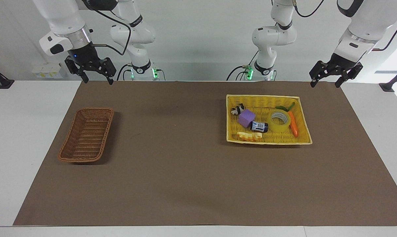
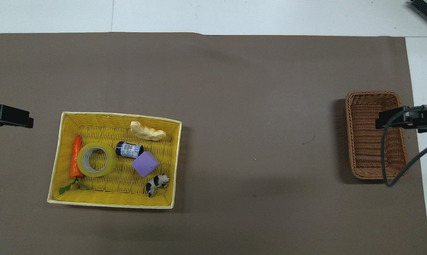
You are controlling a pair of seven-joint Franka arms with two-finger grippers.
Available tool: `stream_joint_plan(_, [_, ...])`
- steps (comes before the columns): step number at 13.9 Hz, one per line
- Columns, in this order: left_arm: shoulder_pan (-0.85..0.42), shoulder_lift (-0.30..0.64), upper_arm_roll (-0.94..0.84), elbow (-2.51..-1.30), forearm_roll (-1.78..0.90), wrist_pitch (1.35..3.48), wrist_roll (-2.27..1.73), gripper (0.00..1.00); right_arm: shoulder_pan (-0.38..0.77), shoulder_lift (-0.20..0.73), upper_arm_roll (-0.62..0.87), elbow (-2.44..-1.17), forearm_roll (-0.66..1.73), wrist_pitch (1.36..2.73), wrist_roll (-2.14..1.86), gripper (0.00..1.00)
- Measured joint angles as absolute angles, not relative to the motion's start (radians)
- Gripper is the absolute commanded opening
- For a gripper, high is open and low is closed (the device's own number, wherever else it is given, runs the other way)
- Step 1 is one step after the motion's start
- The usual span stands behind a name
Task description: Move tape to another basket
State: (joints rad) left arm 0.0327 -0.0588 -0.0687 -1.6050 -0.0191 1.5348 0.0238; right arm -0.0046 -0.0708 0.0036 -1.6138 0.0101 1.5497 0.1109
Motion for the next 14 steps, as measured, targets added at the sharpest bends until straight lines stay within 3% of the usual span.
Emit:
stream_joint_plan(9, [0.036, -0.161, -0.063, -1.947, -0.020, 1.713, -0.066, 1.00, -0.005, -0.071, 0.004, -1.614, 0.010, 1.550, 0.111, 1.00])
stream_joint_plan(14, [0.034, -0.166, -0.065, -2.125, -0.020, 1.902, -0.035, 1.00, -0.005, -0.071, 0.004, -1.614, 0.010, 1.550, 0.111, 1.00])
